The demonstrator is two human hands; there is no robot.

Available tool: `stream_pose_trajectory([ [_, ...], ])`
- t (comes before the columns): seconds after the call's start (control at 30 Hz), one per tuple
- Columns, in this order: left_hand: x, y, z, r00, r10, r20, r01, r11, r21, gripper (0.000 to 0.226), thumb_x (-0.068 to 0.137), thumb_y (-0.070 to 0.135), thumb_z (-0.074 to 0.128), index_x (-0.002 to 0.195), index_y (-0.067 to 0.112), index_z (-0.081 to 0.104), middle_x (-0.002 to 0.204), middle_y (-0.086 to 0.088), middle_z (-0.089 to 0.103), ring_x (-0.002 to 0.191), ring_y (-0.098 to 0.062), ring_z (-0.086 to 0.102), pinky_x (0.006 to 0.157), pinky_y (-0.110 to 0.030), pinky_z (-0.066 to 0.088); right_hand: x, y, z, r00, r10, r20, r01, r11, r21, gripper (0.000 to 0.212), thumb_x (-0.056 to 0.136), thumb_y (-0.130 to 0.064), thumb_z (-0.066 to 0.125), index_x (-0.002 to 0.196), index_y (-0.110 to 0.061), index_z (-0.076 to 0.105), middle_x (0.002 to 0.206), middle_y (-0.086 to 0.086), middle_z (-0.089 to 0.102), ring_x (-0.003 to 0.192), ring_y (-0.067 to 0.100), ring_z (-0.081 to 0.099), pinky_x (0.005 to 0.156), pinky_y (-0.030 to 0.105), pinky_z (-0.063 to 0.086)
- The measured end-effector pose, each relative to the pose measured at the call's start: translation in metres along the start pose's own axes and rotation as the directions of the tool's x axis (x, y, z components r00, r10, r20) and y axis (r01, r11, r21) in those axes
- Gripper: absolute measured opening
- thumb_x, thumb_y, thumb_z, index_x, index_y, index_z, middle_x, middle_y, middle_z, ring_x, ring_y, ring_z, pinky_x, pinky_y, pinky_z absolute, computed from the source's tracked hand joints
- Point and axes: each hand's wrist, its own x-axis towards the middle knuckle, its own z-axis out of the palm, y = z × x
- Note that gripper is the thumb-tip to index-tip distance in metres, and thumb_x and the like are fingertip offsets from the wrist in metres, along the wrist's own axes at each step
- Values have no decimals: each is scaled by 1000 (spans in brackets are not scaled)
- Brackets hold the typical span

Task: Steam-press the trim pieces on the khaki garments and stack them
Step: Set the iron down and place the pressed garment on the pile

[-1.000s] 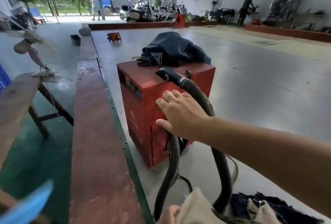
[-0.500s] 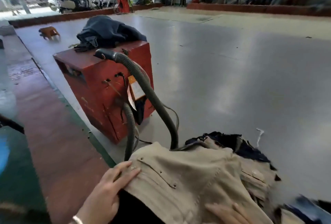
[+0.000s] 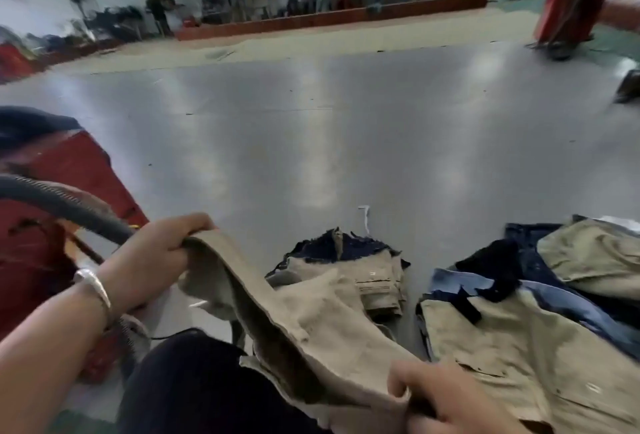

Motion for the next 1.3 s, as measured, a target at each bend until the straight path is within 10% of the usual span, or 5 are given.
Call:
stream_pose_trajectory([
  [0.3,163,150,53,955,297,-1,-269,864,-425,20,97,6,49,109,-4,62,108,-28,64,103,-46,59,95,-59,44,-80,69,-155,787,282,-548,53,855,516,23,68,-22,75,91,-18,76,81,2,75,72,20,71,55,21,54],
  [0.83,233,248,317,929,368,-38,-340,808,-481,35,88,0,60,87,34,67,94,9,63,89,-3,58,85,-20,44,-139,285,-240,156,232,-960,-668,741,70,30,79,-2,64,103,-12,78,78,5,71,81,34,63,67,36,49],
  [1.0,183,193,416,925,299,233,-256,946,-199,28,92,12,59,98,36,71,128,2,51,123,-23,40,106,-42,32,-138,359,-150,268,201,-942,-717,695,-56,34,65,19,66,92,0,77,90,16,74,86,38,68,77,46,52],
  [1.2,112,127,478,331,-186,925,-420,849,321,46,98,20,41,142,34,40,148,-2,36,135,-25,35,111,-31,29,-112,415,-35,435,847,-305,-895,367,-255,42,96,-8,46,133,-25,57,161,4,27,139,25,36,106,35,38],
  [1.3,118,126,477,323,-229,919,-359,868,342,36,96,24,44,128,25,59,137,2,53,125,-20,49,105,-28,38,-100,418,-27,368,877,-310,-926,314,-210,42,96,-13,45,136,-22,54,165,2,13,143,26,29,111,36,37],
])
